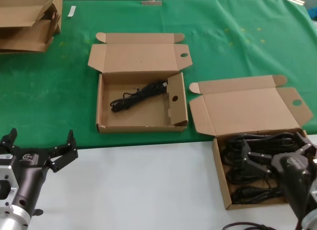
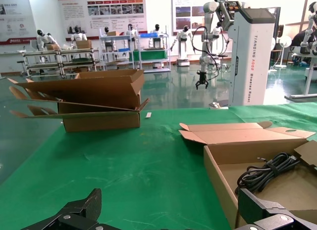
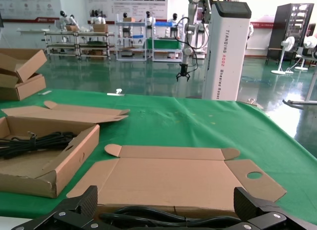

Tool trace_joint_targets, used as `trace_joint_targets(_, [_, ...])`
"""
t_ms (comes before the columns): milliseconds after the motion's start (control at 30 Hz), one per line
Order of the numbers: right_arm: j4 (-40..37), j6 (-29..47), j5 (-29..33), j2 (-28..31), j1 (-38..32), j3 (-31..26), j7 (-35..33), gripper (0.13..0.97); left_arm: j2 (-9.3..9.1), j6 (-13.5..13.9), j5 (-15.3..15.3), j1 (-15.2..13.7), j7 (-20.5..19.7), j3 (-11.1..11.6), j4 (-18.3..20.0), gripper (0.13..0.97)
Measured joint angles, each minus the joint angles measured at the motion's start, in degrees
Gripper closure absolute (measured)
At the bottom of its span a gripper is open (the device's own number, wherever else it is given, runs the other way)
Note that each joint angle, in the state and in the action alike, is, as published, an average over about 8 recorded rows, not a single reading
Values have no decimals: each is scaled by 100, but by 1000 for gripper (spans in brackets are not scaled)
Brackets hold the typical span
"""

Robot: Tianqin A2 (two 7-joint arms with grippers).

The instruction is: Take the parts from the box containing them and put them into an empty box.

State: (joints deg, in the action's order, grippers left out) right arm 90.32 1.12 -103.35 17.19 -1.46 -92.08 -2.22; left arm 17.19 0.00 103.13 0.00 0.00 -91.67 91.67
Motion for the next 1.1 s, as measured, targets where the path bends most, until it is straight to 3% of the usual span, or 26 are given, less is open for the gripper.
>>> trace_joint_targets(1100, [0, 0, 0, 0, 0, 0, 0, 129, 0, 0, 0, 0, 0, 0, 0, 132])
